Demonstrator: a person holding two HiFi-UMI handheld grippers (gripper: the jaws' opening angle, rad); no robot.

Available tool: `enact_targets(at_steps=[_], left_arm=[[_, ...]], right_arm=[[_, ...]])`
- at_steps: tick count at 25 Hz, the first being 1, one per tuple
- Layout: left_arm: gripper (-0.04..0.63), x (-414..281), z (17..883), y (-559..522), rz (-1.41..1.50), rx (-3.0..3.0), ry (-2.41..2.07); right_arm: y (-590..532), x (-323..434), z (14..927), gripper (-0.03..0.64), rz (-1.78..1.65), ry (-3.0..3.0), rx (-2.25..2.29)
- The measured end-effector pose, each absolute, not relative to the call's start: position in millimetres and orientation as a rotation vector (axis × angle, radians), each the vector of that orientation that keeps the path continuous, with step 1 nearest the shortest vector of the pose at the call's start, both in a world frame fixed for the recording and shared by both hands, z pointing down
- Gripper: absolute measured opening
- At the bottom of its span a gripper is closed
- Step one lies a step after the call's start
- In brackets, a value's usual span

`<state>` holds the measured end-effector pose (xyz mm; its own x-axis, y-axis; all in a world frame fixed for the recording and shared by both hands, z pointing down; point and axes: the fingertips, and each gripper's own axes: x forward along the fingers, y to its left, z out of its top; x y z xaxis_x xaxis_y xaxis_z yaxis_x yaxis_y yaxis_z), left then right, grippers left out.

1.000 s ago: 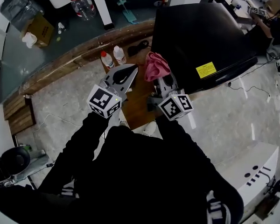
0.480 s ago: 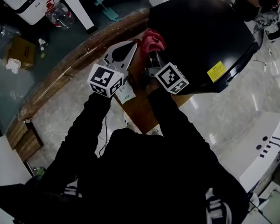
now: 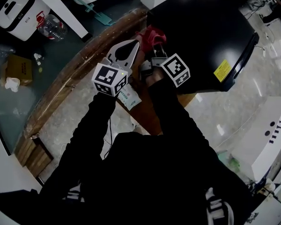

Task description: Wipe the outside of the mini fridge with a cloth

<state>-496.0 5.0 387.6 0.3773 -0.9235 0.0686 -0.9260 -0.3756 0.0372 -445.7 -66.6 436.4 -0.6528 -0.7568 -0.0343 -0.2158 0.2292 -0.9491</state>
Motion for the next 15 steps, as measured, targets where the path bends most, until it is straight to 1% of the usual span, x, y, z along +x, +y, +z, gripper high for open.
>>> enact_targets(at_steps=[7, 15], left_arm=[[0.006, -480, 389, 5, 0.050, 2.606, -1.623], [0.006, -451, 398, 16, 0.041, 2.666, -1.507]], right_arm=[[-63, -433, 439, 0.089, -1.501, 1.924, -0.878], [-45, -400, 445, 0.089, -1.484, 1.862, -0.920]])
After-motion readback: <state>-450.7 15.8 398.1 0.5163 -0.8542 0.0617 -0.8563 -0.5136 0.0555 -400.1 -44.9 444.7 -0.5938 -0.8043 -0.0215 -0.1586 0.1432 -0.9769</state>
